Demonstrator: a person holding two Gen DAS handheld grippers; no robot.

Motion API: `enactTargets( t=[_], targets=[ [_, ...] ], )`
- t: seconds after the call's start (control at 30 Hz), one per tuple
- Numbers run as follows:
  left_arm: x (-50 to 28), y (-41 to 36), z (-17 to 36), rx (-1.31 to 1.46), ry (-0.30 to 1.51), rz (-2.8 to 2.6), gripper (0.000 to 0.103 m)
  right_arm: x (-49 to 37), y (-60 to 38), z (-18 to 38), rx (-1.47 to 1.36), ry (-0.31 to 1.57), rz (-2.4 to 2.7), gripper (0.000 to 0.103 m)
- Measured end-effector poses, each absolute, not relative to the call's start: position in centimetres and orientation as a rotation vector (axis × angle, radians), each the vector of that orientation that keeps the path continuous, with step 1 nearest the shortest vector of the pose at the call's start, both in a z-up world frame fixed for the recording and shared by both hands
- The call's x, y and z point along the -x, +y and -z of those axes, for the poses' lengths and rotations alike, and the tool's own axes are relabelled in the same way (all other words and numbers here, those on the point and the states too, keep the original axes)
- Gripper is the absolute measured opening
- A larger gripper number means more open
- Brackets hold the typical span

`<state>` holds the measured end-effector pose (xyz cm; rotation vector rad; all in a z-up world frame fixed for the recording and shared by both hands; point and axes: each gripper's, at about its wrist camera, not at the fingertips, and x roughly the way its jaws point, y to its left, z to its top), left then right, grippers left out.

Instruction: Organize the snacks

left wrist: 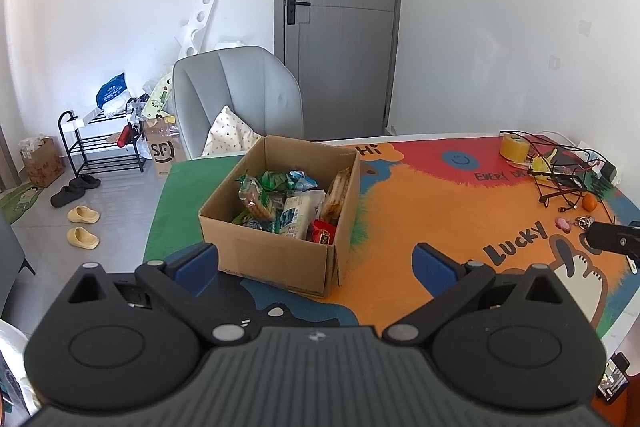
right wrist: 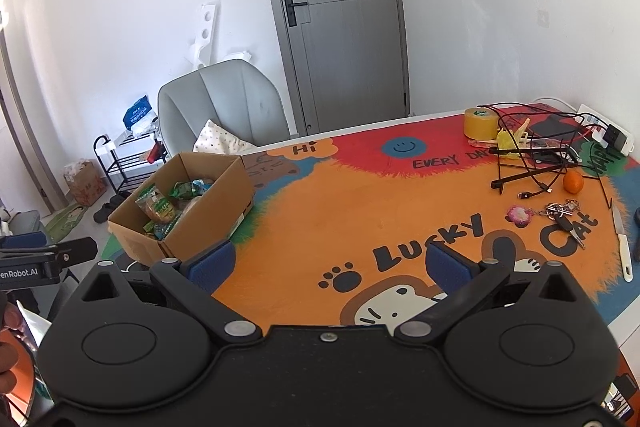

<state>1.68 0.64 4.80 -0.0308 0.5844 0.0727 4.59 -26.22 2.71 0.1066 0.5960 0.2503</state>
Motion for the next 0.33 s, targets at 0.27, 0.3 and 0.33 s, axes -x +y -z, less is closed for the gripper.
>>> enactTargets(
  t=[0.27, 0.3, 0.33],
  targets=[
    [-1.55, 0.57, -4.77, 0.028, 0.580, -0.062, 0.102, -4.60, -25.71, -2.50, -0.091, 0.609, -0.259, 0.103],
    [-1.57, 0.58, -4.77, 0.028, 0.580, -0.062, 0.102, -4.57, -25.68, -2.47, -0.089, 0.610, -0.260, 0.103],
    [-1.58, 0.58, -4.74, 0.028, 0.581, -0.060, 0.102, -4.56, -25.63, -2.46, -0.087, 0.610, -0.261, 0.103]
  ],
)
